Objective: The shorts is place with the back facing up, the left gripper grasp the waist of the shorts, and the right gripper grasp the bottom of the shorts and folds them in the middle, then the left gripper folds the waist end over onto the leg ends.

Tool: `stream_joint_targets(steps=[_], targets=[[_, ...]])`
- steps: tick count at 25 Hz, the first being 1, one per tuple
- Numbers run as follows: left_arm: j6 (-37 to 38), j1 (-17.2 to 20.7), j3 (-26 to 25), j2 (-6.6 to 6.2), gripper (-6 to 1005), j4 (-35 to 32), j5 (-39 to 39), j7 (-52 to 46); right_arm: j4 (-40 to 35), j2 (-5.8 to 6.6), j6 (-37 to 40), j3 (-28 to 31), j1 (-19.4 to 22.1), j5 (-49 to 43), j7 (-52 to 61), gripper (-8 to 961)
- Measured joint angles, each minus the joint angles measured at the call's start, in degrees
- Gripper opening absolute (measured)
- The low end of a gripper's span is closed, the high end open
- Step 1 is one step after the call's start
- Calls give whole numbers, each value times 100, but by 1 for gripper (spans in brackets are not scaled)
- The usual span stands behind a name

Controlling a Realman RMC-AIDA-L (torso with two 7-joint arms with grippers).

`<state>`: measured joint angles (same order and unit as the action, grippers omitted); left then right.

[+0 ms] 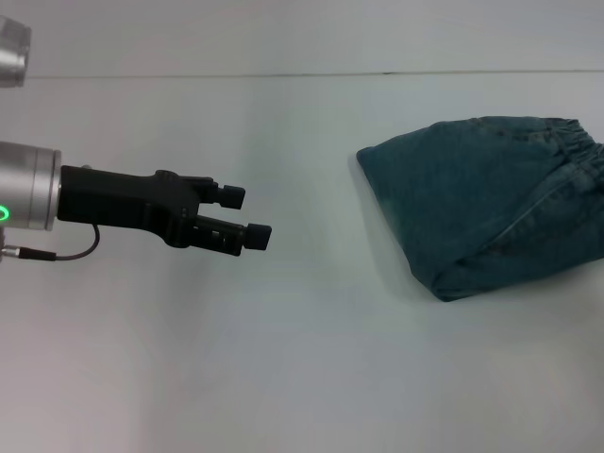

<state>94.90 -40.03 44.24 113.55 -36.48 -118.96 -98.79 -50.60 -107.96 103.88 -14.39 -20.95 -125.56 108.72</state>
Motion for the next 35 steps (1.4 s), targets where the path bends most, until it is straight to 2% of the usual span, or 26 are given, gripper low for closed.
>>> stream_joint_targets(steps=[35], targets=[[-144, -64, 21, 58, 961, -8, -82, 0, -84, 29, -90, 4, 44, -241, 35, 947]])
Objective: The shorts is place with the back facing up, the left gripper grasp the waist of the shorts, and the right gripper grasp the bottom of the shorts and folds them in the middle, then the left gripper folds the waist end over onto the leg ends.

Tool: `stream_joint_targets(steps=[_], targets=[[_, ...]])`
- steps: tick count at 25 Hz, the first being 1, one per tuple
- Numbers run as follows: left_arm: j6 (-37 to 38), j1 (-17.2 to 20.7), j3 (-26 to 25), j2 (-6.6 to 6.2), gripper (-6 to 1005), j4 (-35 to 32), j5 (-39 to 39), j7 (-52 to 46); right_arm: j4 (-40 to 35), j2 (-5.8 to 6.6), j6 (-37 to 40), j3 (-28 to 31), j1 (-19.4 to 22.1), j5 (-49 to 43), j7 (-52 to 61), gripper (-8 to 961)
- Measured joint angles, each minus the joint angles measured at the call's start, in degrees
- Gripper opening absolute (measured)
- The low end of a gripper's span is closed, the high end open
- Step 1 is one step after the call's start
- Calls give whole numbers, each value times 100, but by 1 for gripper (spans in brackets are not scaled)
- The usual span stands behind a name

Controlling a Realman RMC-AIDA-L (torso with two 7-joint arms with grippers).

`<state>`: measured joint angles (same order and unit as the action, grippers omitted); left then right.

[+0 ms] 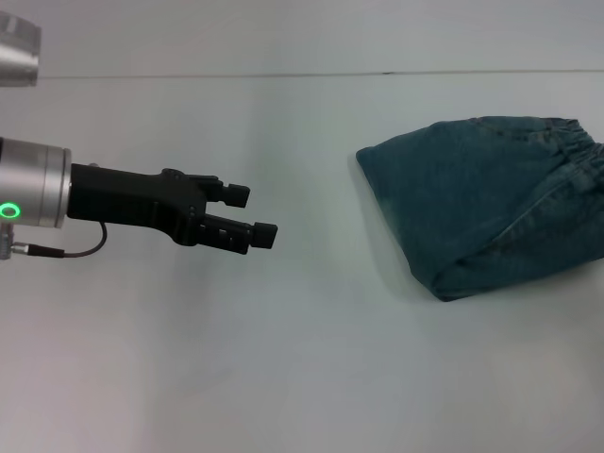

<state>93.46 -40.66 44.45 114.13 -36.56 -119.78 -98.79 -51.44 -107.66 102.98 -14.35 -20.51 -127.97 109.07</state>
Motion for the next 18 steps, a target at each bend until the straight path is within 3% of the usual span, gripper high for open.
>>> stream_joint_targets(steps=[18], targets=[[23, -3, 2, 12, 961, 0, 17, 16, 0, 0, -23, 2, 30, 0, -43, 946]])
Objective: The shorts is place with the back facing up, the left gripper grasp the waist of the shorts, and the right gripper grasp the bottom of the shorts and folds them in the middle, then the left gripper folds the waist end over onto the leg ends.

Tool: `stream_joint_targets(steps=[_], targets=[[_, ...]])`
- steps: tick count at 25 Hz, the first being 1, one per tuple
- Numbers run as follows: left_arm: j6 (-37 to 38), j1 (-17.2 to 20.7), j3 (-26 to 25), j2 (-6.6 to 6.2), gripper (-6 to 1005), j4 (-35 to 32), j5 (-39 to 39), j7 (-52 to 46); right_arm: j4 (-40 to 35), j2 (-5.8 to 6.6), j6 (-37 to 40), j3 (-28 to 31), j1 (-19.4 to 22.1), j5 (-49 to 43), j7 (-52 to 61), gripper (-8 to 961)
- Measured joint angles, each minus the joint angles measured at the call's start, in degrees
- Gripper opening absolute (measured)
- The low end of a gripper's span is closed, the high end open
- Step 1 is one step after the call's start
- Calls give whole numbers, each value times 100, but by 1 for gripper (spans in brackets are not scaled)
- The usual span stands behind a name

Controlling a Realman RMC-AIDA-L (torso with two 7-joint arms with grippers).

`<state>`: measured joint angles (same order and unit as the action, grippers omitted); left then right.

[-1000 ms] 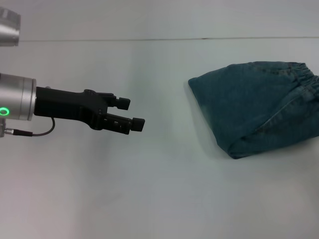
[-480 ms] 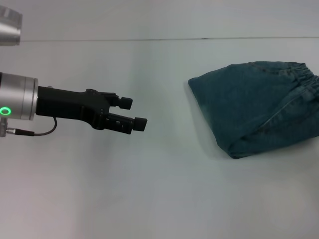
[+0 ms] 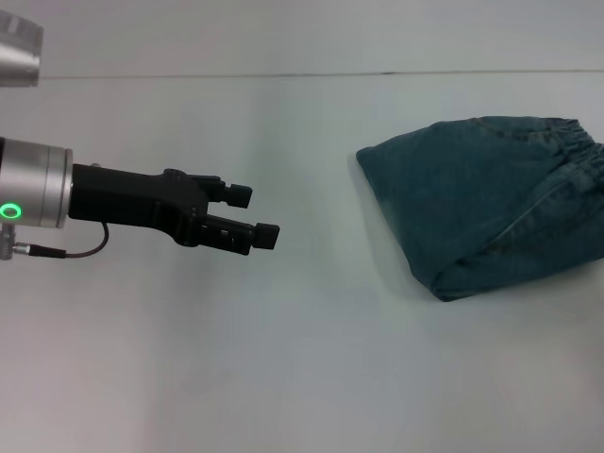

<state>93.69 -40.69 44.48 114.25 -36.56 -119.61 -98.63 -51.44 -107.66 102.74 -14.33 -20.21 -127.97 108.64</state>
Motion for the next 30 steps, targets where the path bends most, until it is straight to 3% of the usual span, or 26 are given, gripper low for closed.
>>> stream_joint_targets(steps=[23, 30], targets=[[-32, -52, -1, 53, 961, 0, -13, 29, 8, -17, 7, -35, -66, 4, -1, 946], [-35, -63, -1, 62, 961, 0, -4, 29, 97, -157, 39, -78, -301, 23, -53, 946]])
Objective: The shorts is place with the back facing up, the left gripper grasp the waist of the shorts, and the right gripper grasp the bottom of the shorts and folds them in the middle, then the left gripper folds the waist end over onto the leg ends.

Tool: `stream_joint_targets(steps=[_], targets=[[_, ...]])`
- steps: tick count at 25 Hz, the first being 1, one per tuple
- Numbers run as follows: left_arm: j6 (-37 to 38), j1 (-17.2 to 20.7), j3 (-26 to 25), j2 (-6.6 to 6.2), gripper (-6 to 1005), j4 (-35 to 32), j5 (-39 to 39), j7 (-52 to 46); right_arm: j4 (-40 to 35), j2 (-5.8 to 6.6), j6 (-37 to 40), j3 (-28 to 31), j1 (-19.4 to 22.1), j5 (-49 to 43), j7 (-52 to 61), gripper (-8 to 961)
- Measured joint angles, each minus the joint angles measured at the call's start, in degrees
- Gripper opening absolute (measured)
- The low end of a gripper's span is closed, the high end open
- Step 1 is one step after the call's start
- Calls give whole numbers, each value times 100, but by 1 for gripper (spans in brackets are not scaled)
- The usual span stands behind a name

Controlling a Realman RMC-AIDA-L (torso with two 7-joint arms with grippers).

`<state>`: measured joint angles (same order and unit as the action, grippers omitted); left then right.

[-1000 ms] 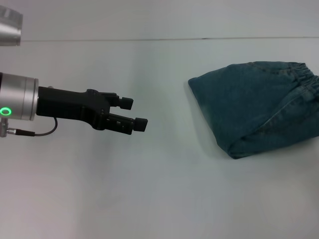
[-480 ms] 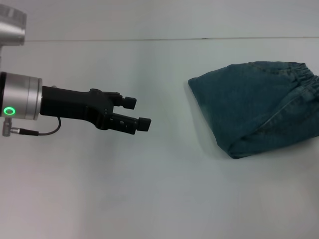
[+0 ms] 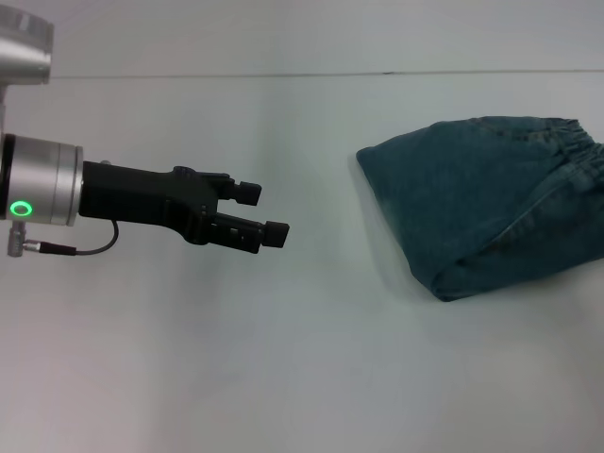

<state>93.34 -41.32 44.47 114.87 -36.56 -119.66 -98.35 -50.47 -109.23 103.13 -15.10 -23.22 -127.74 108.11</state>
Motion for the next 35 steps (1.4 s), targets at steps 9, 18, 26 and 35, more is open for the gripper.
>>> stream_joint_targets(steps=[9, 18, 26, 35], targets=[[0, -53, 1, 14, 962, 9, -7, -2, 221, -167, -202, -466, -359, -18, -56, 947], [0, -53, 0, 17, 962, 17, -31, -1, 222, -183, -271, -541, -398, -23, -52, 947], [0, -51, 1, 17, 962, 11, -40, 0, 225, -187, -276, -573, -402, -23, -57, 946], [1, -47, 0, 18, 962, 15, -6, 7, 634, -239, -478, -941, -735, -10, -281, 946]])
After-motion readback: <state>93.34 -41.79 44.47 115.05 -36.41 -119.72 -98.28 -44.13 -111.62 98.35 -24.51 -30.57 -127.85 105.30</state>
